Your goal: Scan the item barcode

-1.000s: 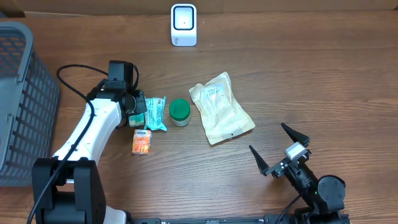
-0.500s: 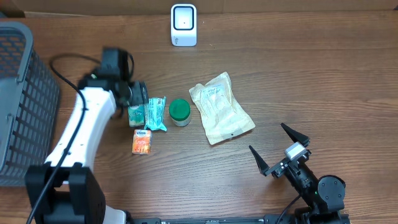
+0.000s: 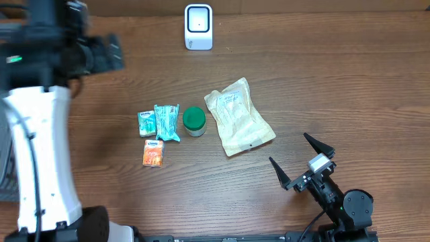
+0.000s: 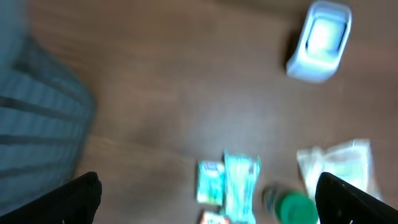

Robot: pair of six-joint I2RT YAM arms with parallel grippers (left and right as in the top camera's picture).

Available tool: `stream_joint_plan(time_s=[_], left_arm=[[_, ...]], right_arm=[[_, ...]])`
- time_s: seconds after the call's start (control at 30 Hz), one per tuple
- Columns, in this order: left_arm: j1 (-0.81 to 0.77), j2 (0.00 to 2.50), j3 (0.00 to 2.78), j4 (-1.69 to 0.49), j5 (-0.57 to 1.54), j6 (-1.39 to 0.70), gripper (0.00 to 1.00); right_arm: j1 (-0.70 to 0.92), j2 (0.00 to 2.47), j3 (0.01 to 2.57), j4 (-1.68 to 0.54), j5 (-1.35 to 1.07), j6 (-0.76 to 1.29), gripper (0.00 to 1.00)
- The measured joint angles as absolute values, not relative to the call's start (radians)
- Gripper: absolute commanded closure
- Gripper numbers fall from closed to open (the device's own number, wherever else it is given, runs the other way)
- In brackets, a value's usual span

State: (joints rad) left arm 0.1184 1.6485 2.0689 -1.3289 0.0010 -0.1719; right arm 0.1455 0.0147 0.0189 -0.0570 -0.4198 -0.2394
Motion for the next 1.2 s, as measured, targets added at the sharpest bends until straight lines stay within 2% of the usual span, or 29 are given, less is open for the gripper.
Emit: stream_joint_plan(time_s=[0.2, 0.4, 1.2], left_arm=[[0.377, 1.641, 2.206, -1.333, 0.167, -0.165, 0.00], [0.490, 1.639, 2.211, -1.413, 0.207, -0.160, 0.00], [0.520, 1.638, 2.211, -1.481, 0.096, -0.157, 0.00]], right_arm=[[0.146, 0.015, 0.019, -0.057, -0.419, -0.240, 0.00], [0.146, 0.015, 0.019, -0.056, -0.419, -0.240, 0.00], [0.146, 0.015, 0.019, -0.056, -0.419, -0.240, 0.00]])
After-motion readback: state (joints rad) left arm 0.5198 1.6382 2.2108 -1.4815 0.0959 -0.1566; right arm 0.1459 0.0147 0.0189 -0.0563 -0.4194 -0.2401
